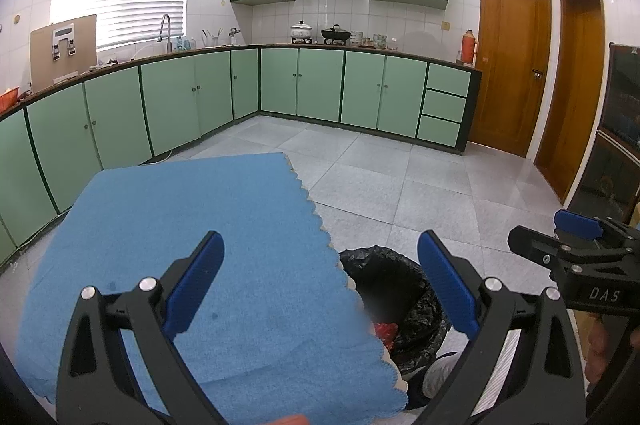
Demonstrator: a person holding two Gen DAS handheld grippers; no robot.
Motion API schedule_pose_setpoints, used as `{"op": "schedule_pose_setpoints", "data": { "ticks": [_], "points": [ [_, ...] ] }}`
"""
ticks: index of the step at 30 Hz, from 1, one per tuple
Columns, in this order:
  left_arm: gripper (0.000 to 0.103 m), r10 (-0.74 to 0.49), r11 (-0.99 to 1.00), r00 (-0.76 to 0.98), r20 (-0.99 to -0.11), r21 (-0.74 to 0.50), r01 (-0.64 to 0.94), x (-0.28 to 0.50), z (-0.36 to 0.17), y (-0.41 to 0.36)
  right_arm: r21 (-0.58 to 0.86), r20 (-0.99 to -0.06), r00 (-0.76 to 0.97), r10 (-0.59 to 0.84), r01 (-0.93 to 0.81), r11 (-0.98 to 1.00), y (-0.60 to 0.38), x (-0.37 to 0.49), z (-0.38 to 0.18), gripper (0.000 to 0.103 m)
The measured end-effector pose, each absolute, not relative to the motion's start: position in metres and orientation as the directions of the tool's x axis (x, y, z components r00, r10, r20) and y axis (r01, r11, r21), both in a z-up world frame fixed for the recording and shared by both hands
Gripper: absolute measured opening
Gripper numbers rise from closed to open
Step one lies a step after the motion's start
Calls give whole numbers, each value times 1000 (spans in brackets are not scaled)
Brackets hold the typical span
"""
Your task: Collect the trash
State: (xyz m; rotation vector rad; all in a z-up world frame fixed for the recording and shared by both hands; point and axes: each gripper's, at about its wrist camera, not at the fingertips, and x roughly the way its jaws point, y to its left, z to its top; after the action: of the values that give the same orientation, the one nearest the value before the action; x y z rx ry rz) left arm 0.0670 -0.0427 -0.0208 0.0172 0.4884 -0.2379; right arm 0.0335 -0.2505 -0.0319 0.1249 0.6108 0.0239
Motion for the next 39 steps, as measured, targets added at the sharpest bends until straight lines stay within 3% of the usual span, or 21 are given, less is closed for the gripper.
{"op": "schedule_pose_setpoints", "data": {
  "ticks": [39],
  "points": [
    [94,-234,970,837,-494,-66,232,70,-26,-43,122,-573,818,52,23,992,-252,36,-35,97]
  ]
}}
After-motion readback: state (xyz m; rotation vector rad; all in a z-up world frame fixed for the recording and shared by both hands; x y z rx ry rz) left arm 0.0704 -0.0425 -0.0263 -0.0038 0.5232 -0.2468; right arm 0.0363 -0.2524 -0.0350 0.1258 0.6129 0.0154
